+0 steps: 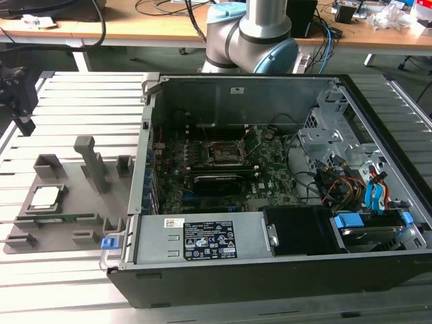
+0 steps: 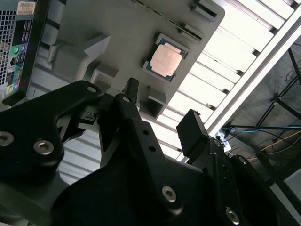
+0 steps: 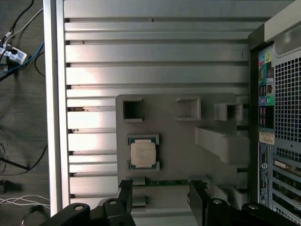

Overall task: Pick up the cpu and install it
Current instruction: 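Pick up the cpu and move it towards the insertion slot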

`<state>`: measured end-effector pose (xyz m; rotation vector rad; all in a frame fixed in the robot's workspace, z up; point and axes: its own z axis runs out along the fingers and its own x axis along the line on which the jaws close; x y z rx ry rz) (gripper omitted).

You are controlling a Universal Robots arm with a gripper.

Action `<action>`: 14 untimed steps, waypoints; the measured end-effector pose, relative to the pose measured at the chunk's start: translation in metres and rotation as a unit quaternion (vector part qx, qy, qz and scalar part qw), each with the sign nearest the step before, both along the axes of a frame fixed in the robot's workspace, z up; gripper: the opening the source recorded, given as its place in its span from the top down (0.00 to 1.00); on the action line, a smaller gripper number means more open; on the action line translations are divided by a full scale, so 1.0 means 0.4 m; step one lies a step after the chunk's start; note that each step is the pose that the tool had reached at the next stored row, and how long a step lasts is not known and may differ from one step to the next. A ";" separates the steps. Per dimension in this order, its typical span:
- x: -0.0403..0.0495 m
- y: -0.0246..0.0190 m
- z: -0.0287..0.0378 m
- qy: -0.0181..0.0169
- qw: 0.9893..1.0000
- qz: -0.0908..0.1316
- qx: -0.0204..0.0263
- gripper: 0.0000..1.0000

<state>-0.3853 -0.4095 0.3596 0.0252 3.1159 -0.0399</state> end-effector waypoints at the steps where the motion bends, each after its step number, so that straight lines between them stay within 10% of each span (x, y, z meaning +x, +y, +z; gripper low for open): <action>1: 0.000 0.000 -0.001 0.000 1.000 0.000 0.000 0.40; 14: 0.000 0.000 -0.026 0.000 1.000 0.000 0.000 0.40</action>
